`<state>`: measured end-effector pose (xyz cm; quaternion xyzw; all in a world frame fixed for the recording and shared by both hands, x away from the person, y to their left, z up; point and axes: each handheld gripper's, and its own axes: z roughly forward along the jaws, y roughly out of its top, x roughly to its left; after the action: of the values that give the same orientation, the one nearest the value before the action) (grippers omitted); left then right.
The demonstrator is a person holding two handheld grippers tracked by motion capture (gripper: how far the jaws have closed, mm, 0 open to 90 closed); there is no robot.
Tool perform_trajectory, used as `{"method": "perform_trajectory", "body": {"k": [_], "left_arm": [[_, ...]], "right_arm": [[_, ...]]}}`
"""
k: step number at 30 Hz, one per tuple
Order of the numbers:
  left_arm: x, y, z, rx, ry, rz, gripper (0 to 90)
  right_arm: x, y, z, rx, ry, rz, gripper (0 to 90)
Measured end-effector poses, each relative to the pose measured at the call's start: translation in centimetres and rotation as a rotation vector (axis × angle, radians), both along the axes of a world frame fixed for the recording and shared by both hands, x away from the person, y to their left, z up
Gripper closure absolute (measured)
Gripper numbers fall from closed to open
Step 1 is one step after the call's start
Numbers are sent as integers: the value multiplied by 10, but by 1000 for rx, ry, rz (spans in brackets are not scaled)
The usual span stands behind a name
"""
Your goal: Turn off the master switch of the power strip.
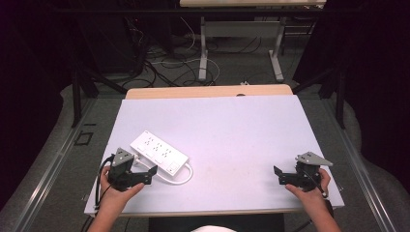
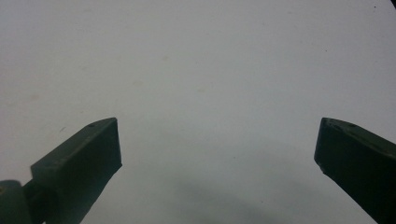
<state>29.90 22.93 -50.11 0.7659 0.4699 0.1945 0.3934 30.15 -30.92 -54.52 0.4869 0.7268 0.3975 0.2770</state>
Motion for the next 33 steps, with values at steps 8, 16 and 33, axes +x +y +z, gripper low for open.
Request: {"method": "perform_trajectory", "body": {"k": [8,16,33], "left_arm": [[3,-12,7,24,3,-29,43],[8,-25,12,36,5,-61,107],[13,-35,19,66,50,-114,442]], "right_arm": [[-1,2,0,13,11,-4,0],[-1,3,-1,10,14,-6,5],[0,3,-3,19,20,3,28]]}}
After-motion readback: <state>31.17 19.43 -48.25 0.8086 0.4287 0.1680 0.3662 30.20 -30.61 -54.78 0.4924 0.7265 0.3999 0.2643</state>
